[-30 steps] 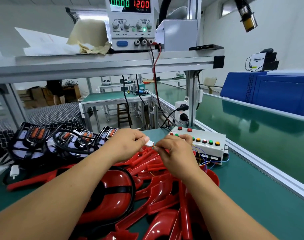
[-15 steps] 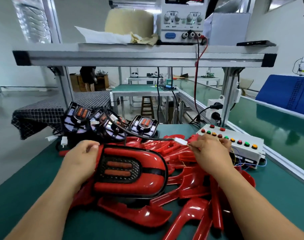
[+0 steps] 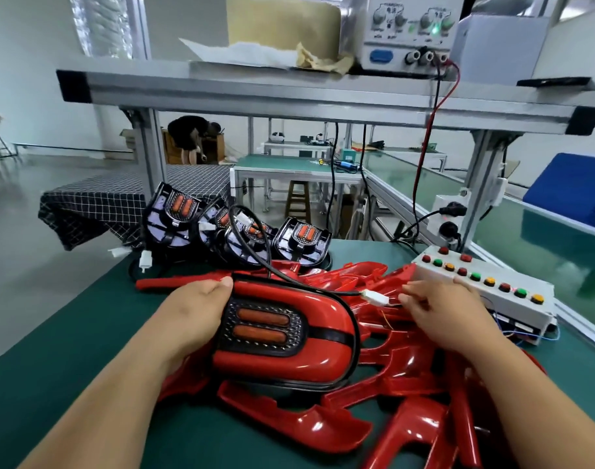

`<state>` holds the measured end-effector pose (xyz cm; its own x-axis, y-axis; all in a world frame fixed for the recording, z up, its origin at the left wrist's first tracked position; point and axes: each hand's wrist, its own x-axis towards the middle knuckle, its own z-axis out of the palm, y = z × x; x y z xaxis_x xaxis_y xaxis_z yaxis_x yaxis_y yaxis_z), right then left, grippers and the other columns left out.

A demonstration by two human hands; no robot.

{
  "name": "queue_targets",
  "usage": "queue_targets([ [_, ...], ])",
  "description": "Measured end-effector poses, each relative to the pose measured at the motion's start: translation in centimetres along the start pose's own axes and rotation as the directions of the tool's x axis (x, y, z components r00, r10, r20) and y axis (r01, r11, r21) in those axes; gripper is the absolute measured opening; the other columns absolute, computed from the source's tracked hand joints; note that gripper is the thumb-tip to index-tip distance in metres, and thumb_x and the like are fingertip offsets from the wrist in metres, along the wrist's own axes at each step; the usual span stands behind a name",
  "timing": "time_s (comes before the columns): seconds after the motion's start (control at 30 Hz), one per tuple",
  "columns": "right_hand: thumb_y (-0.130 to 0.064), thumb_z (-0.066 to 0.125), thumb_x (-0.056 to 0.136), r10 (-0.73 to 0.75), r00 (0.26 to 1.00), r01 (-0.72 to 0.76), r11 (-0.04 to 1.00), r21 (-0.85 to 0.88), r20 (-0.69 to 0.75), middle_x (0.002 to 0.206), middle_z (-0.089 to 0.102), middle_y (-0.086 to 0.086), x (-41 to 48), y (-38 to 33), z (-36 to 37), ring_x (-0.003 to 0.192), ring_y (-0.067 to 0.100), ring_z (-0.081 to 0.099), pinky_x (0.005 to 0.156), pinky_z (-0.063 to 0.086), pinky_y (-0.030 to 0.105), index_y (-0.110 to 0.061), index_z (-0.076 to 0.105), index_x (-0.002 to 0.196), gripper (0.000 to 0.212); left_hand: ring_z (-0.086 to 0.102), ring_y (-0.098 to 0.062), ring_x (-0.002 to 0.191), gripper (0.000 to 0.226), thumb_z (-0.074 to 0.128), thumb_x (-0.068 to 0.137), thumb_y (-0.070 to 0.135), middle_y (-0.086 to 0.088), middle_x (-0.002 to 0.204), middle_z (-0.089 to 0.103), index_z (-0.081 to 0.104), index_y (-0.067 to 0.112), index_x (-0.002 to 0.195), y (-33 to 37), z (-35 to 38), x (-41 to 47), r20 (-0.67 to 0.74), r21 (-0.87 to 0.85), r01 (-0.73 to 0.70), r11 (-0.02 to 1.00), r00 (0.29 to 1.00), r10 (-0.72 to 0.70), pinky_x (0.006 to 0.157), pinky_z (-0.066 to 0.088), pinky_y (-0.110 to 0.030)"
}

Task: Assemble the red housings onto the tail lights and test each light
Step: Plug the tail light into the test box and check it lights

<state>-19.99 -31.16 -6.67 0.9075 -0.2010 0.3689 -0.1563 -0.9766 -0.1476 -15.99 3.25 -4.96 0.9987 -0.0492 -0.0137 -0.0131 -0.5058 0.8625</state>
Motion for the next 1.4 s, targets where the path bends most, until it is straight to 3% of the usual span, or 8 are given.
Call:
queue_targets([
  [0.1,-0.047,0.048,0.095,0.002,1.0,-0.002,1.0,-0.01,0.005,0.106,0.07,-0.015,0.0,0.0,0.4,0.107,0.009,0.06,0.111,0.021,0.039,-0.031,0.069,0.102,0.028,0.057,-0.013,0.096,0.039,0.036,0.102,0.049,0.01,0.097,0.059,0.065,0.024,0.094,0.0,0.3,-0.1,0.051,-0.046,0.023,0.999,0.998,-0.02,0.091,0.041,-0.036],
  [0.23,-0.046,0.049,0.095,0.011,1.0,-0.01,1.0,0.013,-0.012,0.108,0.07,-0.015,0.0,0.2,0.7,0.111,0.009,0.059,0.111,0.018,0.038,-0.031,0.07,0.102,0.027,0.056,-0.028,0.121,0.051,0.037,0.099,0.056,-0.002,0.125,0.064,0.063,0.021,0.125,-0.2,0.8,-0.2,0.132,-0.213,0.073,0.974,0.99,-0.046,0.108,0.039,-0.048],
  [0.43,-0.048,0.047,0.096,0.019,1.0,-0.019,1.0,0.013,0.004,0.127,0.063,-0.017,0.0,0.0,0.4,0.122,0.008,0.053,0.115,0.02,0.04,-0.034,0.065,0.12,0.034,0.072,-0.038,0.093,0.049,0.036,0.103,0.048,-0.018,0.101,0.074,0.065,0.011,0.115,0.3,2.0,-0.5,0.184,-0.448,0.111,0.887,0.983,-0.031,0.087,0.055,-0.059],
  [0.73,-0.04,0.053,0.096,0.036,0.999,-0.036,0.997,0.073,-0.006,0.141,0.055,-0.005,-0.1,-0.3,-0.5,0.13,0.017,0.05,0.11,0.036,0.035,-0.023,0.061,0.131,0.039,0.071,-0.041,0.093,0.049,0.039,0.102,0.043,-0.024,0.104,0.072,0.061,0.004,0.121,0.6,2.2,-0.6,0.246,-0.648,0.165,0.743,0.969,0.0,0.075,0.059,-0.056],
  [0.93,-0.048,0.046,0.096,0.087,0.996,-0.088,0.996,-0.019,-0.033,0.107,0.066,0.003,0.2,-1.3,-1.1,0.105,0.024,0.058,0.086,0.046,0.035,-0.02,0.061,0.106,0.034,0.073,-0.04,0.087,0.049,0.042,0.1,0.045,-0.024,0.1,0.073,0.072,0.007,0.107,0.5,3.4,0.1,0.223,-0.763,0.168,0.624,0.975,0.01,0.06,0.059,-0.049],
  [1.03,-0.06,0.035,0.095,0.15,0.988,-0.146,0.985,-0.09,0.034,0.107,0.063,0.005,0.3,-1.9,-0.9,0.108,0.026,0.055,0.088,0.044,0.038,-0.019,0.051,0.097,0.044,0.071,-0.043,0.09,0.052,0.041,0.099,0.047,-0.026,0.102,0.072,0.075,0.008,0.101,0.3,3.9,0.4,0.266,-0.786,0.197,0.587,0.963,0.033,0.062,0.058,-0.052],
  [1.13,-0.068,0.025,0.092,0.214,0.97,-0.203,0.974,-0.103,0.115,0.134,0.053,0.011,1.0,-1.9,-0.6,0.138,0.028,0.036,0.106,0.033,0.045,-0.013,0.051,0.112,0.064,0.072,-0.042,0.09,0.05,0.042,0.099,0.047,-0.024,0.103,0.072,0.076,0.011,0.099,0.1,4.1,0.5,0.281,-0.797,0.208,0.567,0.959,0.044,0.063,0.059,-0.051],
  [1.4,-0.087,-0.006,0.066,0.214,0.955,-0.182,0.97,-0.164,0.207,0.159,0.023,0.007,4.5,-0.9,-0.4,0.15,0.02,-0.001,0.117,0.007,0.049,-0.012,0.045,0.139,0.117,0.071,-0.04,0.097,0.048,0.043,0.098,0.047,-0.022,0.107,0.072,0.065,0.009,0.118,0.3,4.1,0.2,0.276,-0.786,0.192,0.588,0.96,0.055,0.079,0.057,-0.058],
])
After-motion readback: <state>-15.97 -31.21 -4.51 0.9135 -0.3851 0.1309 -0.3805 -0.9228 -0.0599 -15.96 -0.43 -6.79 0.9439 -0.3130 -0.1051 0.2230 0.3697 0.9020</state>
